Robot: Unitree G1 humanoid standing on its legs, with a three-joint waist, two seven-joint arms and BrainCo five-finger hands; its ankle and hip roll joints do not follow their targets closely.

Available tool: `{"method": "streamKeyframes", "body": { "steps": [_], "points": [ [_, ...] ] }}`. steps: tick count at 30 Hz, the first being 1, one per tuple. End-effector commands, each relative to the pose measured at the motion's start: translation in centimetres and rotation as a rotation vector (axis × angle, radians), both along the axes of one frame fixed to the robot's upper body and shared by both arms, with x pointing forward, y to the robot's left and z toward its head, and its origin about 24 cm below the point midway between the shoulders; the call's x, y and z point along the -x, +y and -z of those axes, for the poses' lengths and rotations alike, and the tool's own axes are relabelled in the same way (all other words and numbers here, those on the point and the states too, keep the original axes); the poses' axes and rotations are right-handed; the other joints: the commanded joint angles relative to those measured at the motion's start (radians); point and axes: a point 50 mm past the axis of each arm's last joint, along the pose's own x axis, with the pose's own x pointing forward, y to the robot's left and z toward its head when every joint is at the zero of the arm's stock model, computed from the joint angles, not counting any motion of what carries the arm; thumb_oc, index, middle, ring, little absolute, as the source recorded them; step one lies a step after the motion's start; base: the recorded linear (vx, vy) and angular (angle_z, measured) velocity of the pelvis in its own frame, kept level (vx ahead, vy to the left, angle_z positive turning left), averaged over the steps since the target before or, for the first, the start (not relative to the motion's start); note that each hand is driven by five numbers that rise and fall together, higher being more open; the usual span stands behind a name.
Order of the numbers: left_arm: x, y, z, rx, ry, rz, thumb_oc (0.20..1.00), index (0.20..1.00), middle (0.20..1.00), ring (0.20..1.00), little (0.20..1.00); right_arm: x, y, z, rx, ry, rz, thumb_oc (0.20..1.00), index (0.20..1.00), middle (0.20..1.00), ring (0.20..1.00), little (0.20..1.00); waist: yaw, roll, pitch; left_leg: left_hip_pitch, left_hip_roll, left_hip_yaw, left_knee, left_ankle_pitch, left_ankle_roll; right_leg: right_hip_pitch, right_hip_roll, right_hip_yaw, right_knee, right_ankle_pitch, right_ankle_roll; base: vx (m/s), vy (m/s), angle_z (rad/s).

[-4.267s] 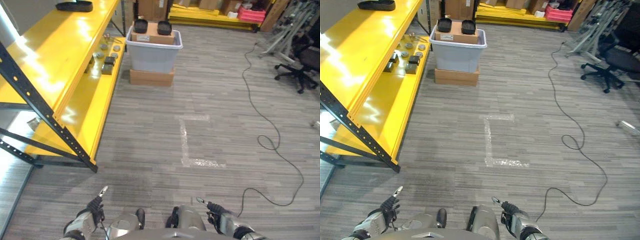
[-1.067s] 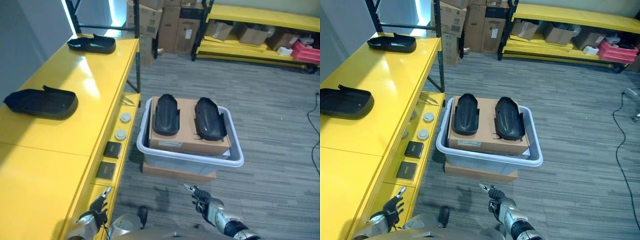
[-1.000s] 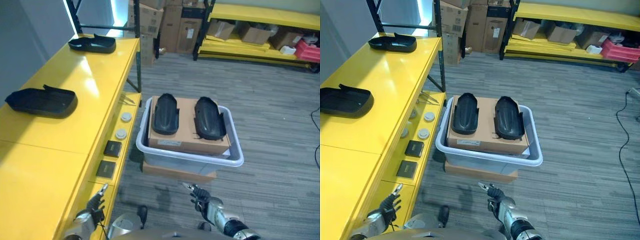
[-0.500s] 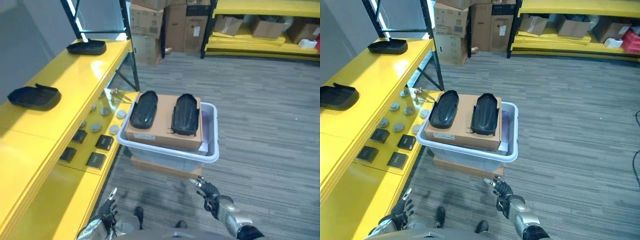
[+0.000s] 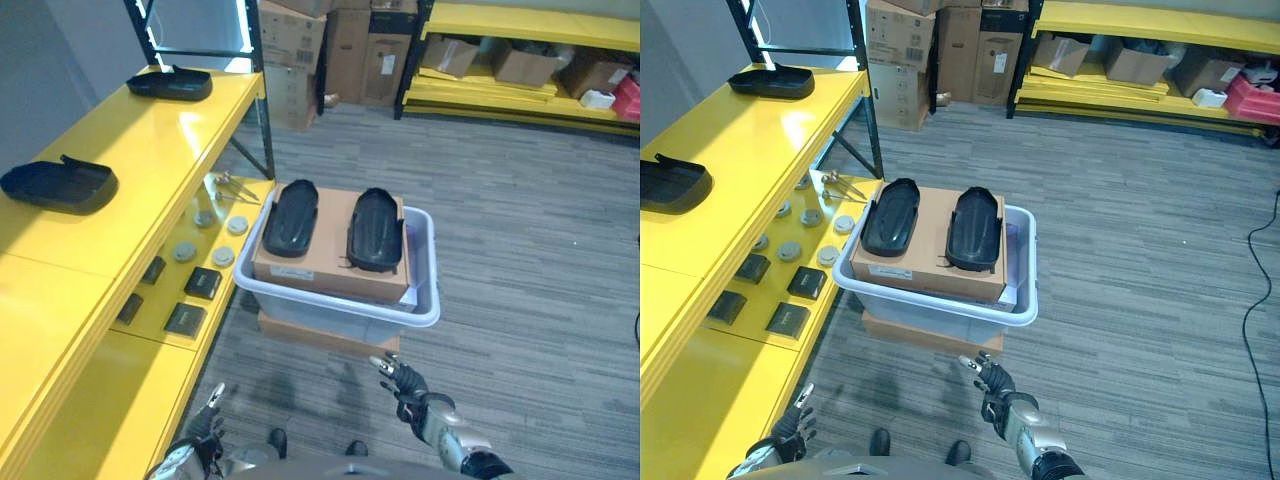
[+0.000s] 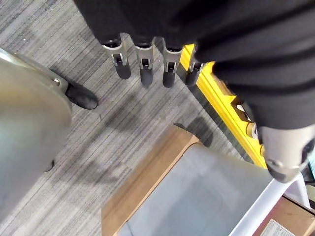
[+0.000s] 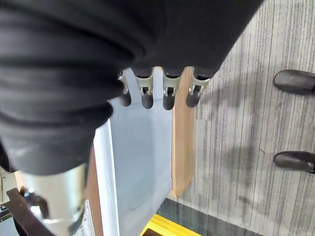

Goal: Move parts from the plastic box to the shelf.

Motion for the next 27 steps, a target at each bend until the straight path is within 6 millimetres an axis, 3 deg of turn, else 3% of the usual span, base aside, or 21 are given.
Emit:
{"method": "streamKeyframes", "body": {
  "steps": [1, 6, 14, 18, 22, 27],
  "points": [
    [-3.6, 2.8, -3.4, -0.044, -0.237, 0.040, 1.000, 1.000, 1.000, 1.000, 1.000, -2.1, -3.4, -3.3, 0.026, -0.204, 0.164, 1.000, 1.000, 1.000, 1.000, 1.000, 0.014, -0.030, 0.057, -0.075, 0.037, 0.048, 0.066, -0.057, -0.004, -0.088, -0.169, 0.056, 0.062, 0.028, 0.162, 0.01, -0.056, 0.02],
    [-3.5, 2.1, -3.2, -0.045, -0.229, 0.082, 1.000, 1.000, 1.000, 1.000, 1.000, -2.5, -3.8, -3.6, 0.054, -0.221, 0.239, 1.000, 1.000, 1.000, 1.000, 1.000, 0.030, -0.039, 0.056, -0.077, 0.052, 0.049, 0.041, -0.035, -0.021, -0.061, -0.152, 0.030, 0.037, 0.023, 0.159, 0.02, -0.088, 0.03],
    [-3.0, 2.1, -3.0, -0.045, -0.200, 0.092, 1.000, 1.000, 1.000, 1.000, 1.000, -4.9, -5.4, -6.8, 0.240, -0.303, 0.395, 1.000, 1.000, 1.000, 1.000, 1.000, 0.043, -0.029, 0.063, -0.068, 0.054, 0.036, 0.035, -0.032, -0.022, -0.048, -0.147, 0.028, 0.042, 0.016, 0.158, 0.01, -0.020, 0.02],
    [-2.3, 2.1, -2.7, -0.046, -0.187, 0.107, 1.000, 1.000, 1.000, 1.000, 1.000, -6.1, -6.4, -9.3, 0.349, -0.383, 0.432, 1.000, 1.000, 1.000, 1.000, 1.000, 0.048, -0.022, 0.064, -0.055, 0.051, 0.029, 0.033, -0.035, -0.021, -0.039, -0.151, 0.031, 0.041, 0.016, 0.161, 0.07, 0.018, 0.07],
    [-2.1, 2.2, -2.8, -0.042, -0.193, 0.139, 1.000, 1.000, 1.000, 1.000, 1.000, -7.5, -9.2, -12.1, 0.457, -0.455, 0.495, 1.000, 1.000, 1.000, 1.000, 1.000, 0.065, -0.007, 0.072, -0.064, 0.048, 0.014, 0.042, -0.036, -0.019, -0.047, -0.159, 0.027, 0.055, 0.014, 0.165, 0.05, 0.042, 0.03],
    [-3.5, 2.0, -3.4, -0.011, -0.241, 0.187, 1.000, 1.000, 1.000, 1.000, 1.000, -10.7, -11.3, -17.1, 0.565, -0.584, 0.566, 1.000, 1.000, 1.000, 1.000, 1.000, 0.098, 0.015, 0.110, -0.146, 0.033, -0.022, 0.077, -0.036, -0.014, -0.102, -0.175, 0.014, 0.079, 0.012, 0.167, -0.10, 0.038, 0.07]
  ]
}}
